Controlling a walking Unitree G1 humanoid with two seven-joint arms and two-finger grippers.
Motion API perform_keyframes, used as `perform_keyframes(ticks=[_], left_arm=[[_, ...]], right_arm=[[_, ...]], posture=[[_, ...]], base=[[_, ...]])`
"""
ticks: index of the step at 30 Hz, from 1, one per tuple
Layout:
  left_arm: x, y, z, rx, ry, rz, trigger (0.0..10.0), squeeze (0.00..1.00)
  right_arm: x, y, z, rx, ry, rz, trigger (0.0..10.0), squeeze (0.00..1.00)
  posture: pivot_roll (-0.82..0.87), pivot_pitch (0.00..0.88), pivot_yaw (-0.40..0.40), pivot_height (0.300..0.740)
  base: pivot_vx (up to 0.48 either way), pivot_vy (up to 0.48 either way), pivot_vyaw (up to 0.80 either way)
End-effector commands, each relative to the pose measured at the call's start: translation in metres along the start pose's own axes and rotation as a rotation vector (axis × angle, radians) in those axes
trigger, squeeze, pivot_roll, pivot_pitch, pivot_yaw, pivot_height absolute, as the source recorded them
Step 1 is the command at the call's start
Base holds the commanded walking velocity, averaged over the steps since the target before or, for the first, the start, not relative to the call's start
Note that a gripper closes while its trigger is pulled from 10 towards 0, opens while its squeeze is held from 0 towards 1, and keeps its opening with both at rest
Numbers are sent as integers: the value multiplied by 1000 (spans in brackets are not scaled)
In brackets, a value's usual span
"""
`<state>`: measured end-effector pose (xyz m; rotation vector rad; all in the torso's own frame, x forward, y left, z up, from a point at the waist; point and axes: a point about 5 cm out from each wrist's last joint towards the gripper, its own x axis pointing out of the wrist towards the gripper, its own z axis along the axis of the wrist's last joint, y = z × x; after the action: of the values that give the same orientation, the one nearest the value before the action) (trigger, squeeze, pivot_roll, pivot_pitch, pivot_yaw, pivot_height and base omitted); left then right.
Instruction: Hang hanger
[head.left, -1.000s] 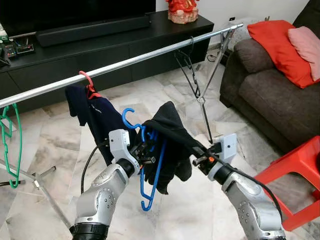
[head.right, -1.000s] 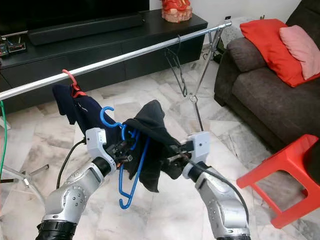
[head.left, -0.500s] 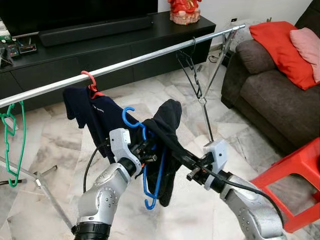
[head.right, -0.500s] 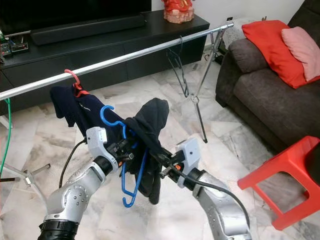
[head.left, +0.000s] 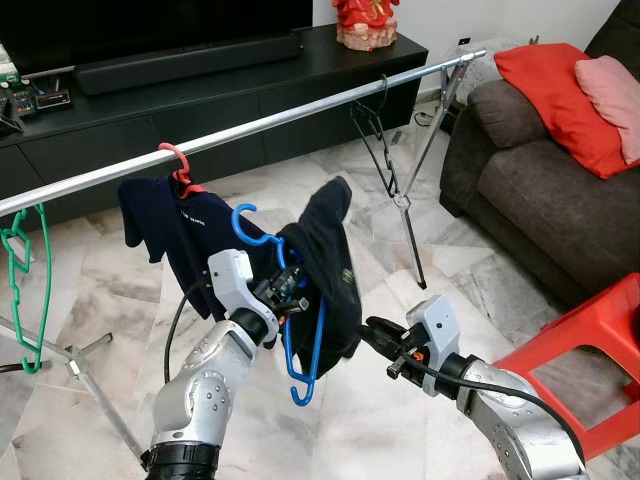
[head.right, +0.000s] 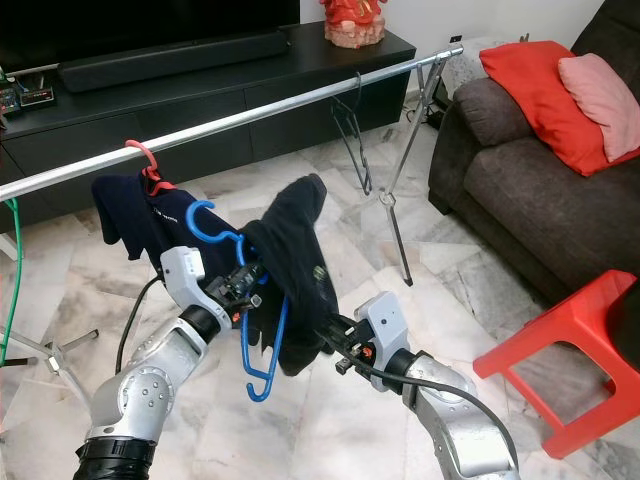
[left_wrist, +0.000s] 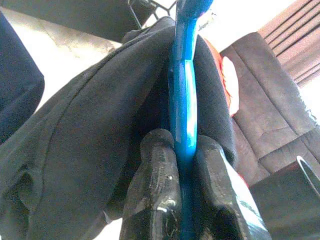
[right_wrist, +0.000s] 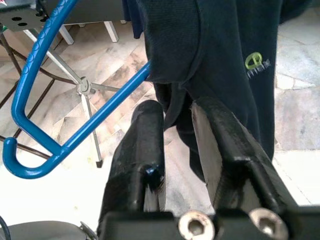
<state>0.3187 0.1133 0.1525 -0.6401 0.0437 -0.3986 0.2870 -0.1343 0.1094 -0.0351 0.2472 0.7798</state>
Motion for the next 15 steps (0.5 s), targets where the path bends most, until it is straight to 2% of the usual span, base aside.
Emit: perform_keyframes(ticks=[1,7,10,12,15], left_arm=[[3,-10,14,12,-72,-54,10000,0],[3,-10,15,6,-84,-55,10000,0],[3,-10,16,-1,-95,-62,10000,0],[3,-10,18,1,-99,-74,10000,0],[1,-11,16,16,-71,-117,10000,0]], right_arm=[[-2,-1,-5,10,18,-21,10000,1000],[-6,2,-9,30,30,-30,10000,1000],[-15,6,-13,37,41,-38,10000,1000],[-23,1,-6,34,-8,-99,10000,1000],[-36,-18,20,39,-167,-244,10000,1000]], posture=[[23,170,-39,740],[19,172,-40,740],[17,172,-41,740],[14,173,-42,740],[5,174,-41,740]], base=[[0,0,0],[0,0,0],[0,0,0],[0,0,0],[0,0,0]])
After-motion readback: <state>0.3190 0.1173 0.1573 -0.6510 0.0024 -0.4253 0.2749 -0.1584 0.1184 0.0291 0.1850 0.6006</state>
